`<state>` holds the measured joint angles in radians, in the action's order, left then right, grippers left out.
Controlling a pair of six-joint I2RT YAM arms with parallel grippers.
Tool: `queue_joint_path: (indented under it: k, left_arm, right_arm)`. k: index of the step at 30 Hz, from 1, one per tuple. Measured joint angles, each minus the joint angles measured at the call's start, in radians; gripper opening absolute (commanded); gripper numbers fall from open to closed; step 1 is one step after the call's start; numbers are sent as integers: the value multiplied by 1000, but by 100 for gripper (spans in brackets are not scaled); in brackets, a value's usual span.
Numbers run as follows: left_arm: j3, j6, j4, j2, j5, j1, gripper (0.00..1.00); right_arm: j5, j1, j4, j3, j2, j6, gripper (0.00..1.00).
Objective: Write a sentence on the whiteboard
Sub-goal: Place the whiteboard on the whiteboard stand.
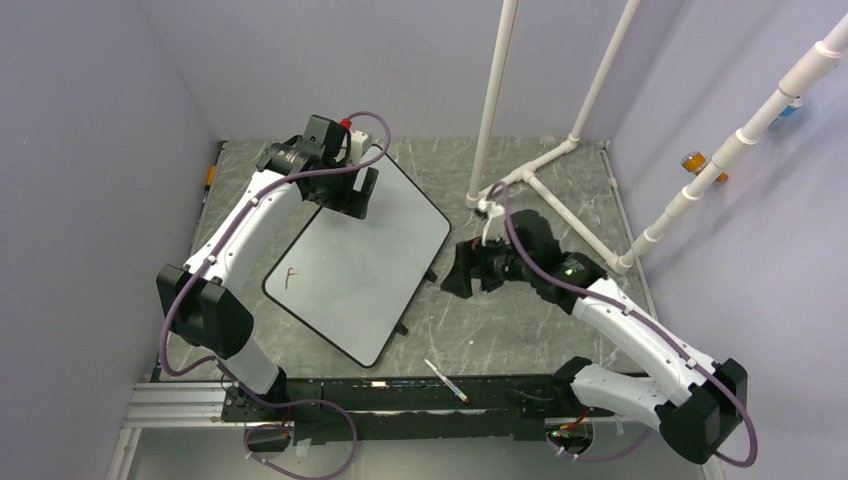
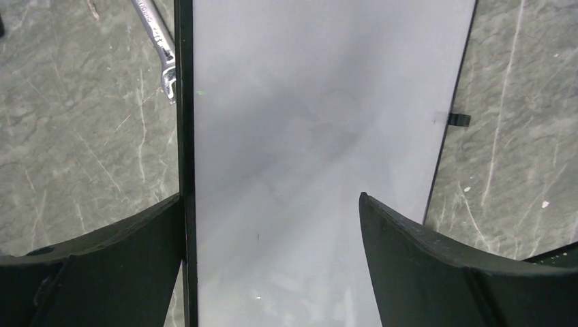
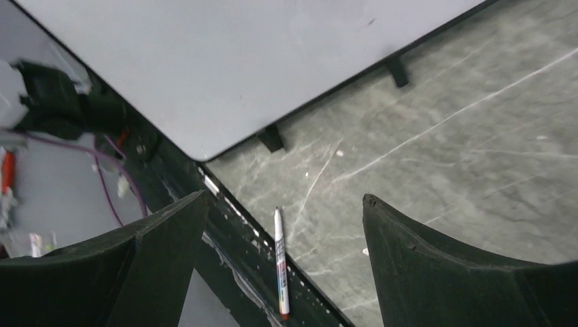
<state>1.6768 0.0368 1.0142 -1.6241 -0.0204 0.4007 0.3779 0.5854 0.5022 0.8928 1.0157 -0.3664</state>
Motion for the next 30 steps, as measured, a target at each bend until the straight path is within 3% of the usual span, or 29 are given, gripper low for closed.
queue_joint_path:
  k: [5, 15, 30]
  left_arm:
    - [-28, -4, -22, 0, 30, 0, 96]
    - [-63, -18, -54, 8, 48, 0, 96]
    - [-80, -18, -66, 46, 91, 0, 99]
  right_arm:
    - [-116, 182, 0, -64, 40, -3, 75]
    - [-264, 408, -4, -159, 124, -90, 61]
    - [-385, 633, -29, -243, 251, -246, 52]
